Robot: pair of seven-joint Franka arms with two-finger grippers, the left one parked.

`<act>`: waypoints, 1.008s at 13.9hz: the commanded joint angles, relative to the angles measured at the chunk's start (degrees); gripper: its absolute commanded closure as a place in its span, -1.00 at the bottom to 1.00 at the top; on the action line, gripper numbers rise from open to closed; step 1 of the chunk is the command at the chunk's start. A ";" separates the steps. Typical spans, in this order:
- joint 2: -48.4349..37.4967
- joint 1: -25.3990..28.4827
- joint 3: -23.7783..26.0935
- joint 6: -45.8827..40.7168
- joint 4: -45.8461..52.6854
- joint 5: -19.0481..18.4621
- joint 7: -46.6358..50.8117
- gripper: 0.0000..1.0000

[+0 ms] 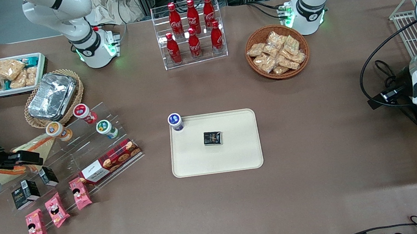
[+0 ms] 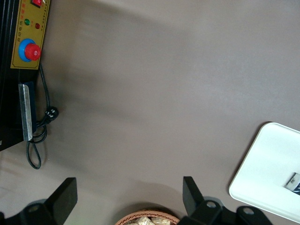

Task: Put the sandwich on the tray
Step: 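Reach the right gripper to the wrapped sandwich on the acrylic rack and grasp it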

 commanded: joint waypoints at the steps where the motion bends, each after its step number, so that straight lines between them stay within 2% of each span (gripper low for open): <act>1: -0.23 -0.67 0.72 -0.04 0.29 -1.07 0.23 -0.96; 9: -0.50 -0.76 0.72 -0.65 0.46 -0.98 0.49 -0.96; 14: -0.76 -2.43 -1.29 -0.48 0.46 -0.81 1.01 -0.96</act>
